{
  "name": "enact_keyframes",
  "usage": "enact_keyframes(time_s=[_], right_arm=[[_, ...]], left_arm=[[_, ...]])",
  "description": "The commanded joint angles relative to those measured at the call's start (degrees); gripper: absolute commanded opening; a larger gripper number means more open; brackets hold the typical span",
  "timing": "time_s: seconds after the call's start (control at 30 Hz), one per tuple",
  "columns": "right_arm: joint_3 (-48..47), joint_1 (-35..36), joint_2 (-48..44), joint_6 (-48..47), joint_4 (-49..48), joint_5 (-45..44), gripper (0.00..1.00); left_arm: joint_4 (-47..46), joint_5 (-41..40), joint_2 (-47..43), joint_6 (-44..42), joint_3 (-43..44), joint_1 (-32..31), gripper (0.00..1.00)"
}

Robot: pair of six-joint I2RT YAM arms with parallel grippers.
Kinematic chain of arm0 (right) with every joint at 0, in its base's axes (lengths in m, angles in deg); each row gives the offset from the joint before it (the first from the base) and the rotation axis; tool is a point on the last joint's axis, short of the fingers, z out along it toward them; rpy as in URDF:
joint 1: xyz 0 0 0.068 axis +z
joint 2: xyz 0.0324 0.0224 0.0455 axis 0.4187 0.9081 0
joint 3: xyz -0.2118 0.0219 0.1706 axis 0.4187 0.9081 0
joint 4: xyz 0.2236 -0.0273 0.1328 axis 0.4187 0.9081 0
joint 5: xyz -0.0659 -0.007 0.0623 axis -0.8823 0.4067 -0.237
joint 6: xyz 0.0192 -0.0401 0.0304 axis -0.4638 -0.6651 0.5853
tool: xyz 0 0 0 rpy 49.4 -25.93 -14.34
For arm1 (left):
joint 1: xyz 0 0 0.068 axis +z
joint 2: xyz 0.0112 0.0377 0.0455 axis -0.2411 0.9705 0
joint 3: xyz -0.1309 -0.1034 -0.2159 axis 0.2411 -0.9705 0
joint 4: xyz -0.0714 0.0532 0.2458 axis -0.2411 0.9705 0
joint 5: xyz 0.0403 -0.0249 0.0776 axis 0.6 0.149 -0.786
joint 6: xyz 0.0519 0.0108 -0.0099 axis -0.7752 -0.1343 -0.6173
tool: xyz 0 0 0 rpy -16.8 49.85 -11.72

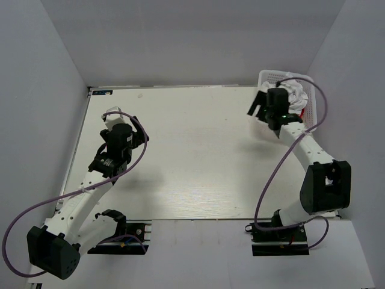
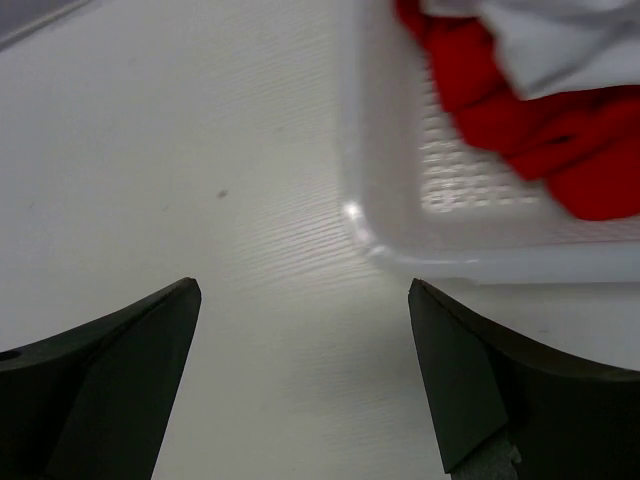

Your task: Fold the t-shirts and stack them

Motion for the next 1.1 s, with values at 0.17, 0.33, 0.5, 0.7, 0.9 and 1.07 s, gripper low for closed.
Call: enact_keyframes(time_s=[0.17,0.33,0.5,0.7,0.9,1.07], right_arm=[[-11.98,-17.09,4.74,3.63,13.66,-4.70,0.90],[-16.63,-22.82,12.45,0.74,15.60,-4.61,0.90],[-24.54,-25.98,21.52,-3.57,13.76,-2.51,0.90],[-32.37,-27.57,33.39,-4.10,9.37,4.87,0.90],[-34.05,-27.66,40.25,-4.45,3.04,9.79,0.81],[-30.10,-27.57,39.30,-5.24,-1.18,15.85,0.18]], left_arm=[[-1.14,0.04,-0.49,-0.91,-0.17,0.18,1.00],[-1.14,0.04,0.56,-1.43,-0.17,0.18,1.00],[-1.67,0.04,1.61,-1.96,-0.17,0.18,1.00],[-0.61,-1.11,3.20,-1.96,0.98,0.18,1.00],[-1.75,-1.63,4.25,-2.49,0.98,0.18,1.00],[-1.23,-2.25,4.78,-2.49,1.50,0.18,1.00]])
